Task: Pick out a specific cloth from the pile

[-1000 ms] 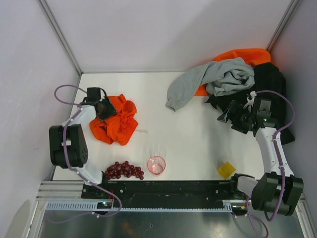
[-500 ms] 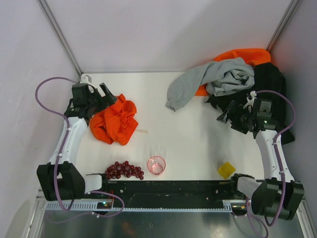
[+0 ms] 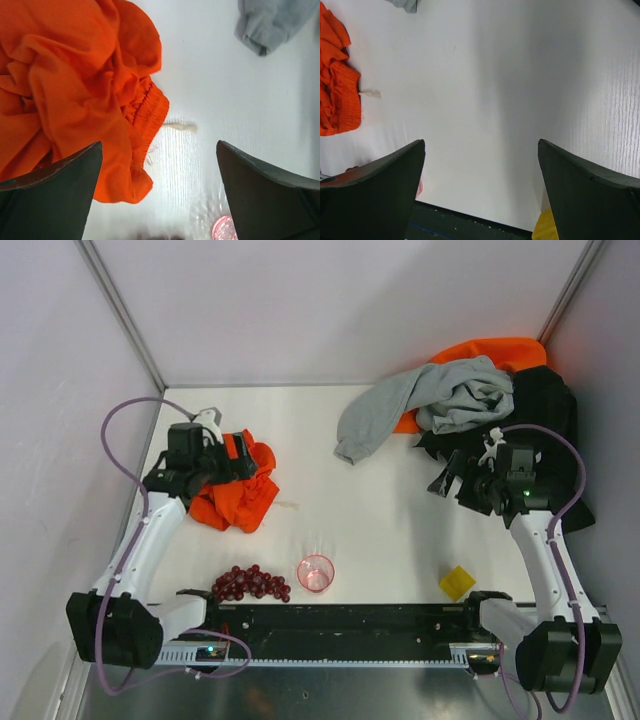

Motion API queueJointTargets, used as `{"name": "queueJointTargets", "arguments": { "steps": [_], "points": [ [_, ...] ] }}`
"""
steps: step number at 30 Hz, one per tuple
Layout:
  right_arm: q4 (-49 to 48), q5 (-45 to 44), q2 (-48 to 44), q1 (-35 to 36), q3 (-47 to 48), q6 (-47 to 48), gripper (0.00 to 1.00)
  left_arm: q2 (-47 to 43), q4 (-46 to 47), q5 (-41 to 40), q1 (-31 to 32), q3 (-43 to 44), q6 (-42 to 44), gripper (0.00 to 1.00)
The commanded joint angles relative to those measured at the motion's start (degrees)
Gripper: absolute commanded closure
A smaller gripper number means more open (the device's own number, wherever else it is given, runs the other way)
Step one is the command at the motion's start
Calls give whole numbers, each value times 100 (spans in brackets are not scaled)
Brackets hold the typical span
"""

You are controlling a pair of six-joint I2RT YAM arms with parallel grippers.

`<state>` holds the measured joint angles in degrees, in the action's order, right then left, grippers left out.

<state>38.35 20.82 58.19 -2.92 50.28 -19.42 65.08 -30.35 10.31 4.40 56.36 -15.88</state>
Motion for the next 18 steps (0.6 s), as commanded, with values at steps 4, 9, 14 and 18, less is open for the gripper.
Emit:
{"name": "queueJointTargets", "arguments": {
  "steps": [4, 9, 14, 18],
  "points": [
    [225, -1006, -411, 685, -48, -3, 1, -419, -649, -814, 959, 42, 683, 0],
    [324, -1486, -766, 1203, -45, 10, 1, -565, -957, -1194, 1455, 115, 857, 0],
    [309, -1841, -1273, 1636, -45, -28, 1, -860, -997, -1383, 1644, -7, 912, 0],
    [153, -1877, -1763, 1863, -58, 17, 1, -1160, -990, -1449, 1664, -73, 911, 0]
  ]
}}
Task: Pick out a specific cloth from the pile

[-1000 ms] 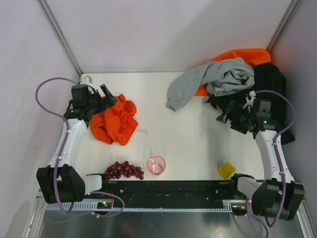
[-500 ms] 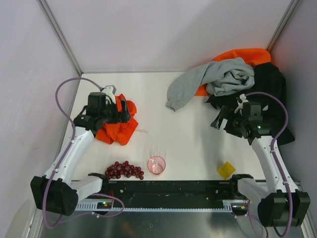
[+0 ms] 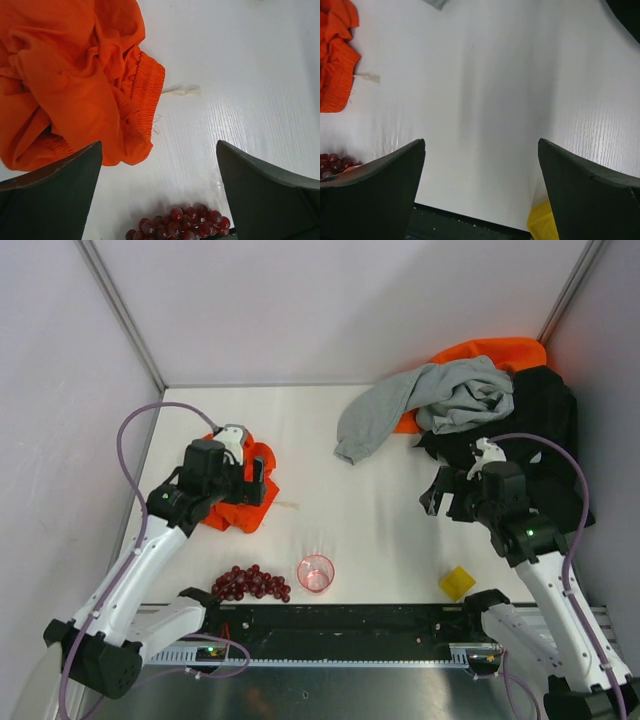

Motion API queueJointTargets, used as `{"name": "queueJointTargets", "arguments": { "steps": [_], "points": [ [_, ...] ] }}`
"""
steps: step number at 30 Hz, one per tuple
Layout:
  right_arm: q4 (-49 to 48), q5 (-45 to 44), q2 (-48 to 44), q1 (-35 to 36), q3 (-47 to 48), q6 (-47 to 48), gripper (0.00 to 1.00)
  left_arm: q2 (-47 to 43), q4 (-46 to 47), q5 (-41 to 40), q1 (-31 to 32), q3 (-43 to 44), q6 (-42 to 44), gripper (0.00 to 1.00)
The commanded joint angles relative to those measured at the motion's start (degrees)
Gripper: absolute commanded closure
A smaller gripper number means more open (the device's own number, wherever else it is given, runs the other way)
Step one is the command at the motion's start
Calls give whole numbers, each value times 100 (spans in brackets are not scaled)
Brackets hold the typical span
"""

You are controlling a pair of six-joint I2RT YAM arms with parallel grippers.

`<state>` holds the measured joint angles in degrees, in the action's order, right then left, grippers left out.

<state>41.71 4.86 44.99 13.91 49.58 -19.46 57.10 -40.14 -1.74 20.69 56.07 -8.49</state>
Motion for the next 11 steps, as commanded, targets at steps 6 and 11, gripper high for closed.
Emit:
{"name": "queueJointTargets", "arguments": {
  "steps": [6, 11],
  "points": [
    [-471, 109, -1080, 262, 8, 152, 1, -910, 171, -193, 32, -136, 250, 0],
    [-596, 221, -1430, 269, -1, 115, 1, -1317, 414, 67, 32, -265, 300, 0]
  ]
}}
